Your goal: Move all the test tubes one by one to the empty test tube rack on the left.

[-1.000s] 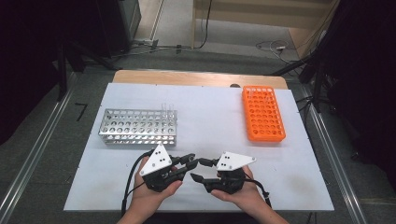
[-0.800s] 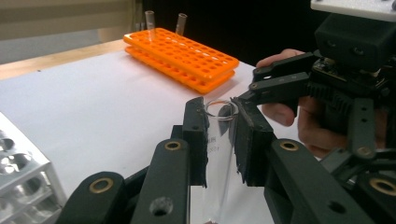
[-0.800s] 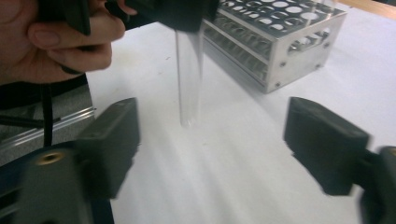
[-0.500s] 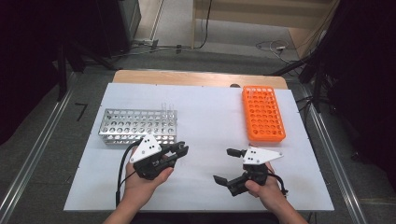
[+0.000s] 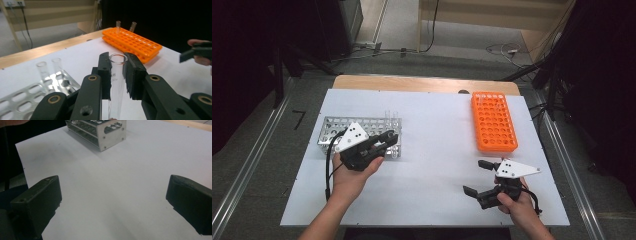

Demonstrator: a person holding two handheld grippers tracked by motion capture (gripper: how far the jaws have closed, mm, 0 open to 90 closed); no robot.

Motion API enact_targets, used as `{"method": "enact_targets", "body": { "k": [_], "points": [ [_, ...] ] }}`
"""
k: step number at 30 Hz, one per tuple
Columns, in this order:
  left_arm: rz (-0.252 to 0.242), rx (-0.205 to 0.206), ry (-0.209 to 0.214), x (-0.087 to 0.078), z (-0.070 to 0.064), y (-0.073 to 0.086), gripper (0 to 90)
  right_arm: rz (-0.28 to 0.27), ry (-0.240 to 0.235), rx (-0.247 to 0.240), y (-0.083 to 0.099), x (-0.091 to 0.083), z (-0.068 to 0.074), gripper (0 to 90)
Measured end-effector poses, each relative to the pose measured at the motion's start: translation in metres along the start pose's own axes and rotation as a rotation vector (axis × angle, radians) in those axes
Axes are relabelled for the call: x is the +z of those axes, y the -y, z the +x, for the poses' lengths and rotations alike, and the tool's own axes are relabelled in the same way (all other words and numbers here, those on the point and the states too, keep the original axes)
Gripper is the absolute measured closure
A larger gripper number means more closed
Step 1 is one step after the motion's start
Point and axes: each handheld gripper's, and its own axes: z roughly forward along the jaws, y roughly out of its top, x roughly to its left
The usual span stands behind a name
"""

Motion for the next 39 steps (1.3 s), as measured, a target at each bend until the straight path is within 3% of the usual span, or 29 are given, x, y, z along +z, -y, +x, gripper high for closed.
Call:
{"method": "enact_targets", "body": {
  "k": [10,20,32,39],
  "points": [
    [-0.016,-0.021,-0.070,0.008,0.034,-0.014,75.5,0.008,0.039,0.029,0.016,-0.018,-0.012,0.0],
    [-0.035,-0.038,-0.134,0.027,0.059,-0.022,75.5,0.005,0.054,0.043,0.022,-0.026,-0.021,0.0],
    [-0.037,-0.076,-0.231,0.047,0.086,-0.015,75.5,-0.011,0.066,0.052,0.022,-0.031,-0.024,0.0],
    [-0.033,-0.080,-0.252,0.058,0.092,-0.010,75.5,-0.015,0.068,0.052,0.023,-0.032,-0.025,0.0]
  ]
}}
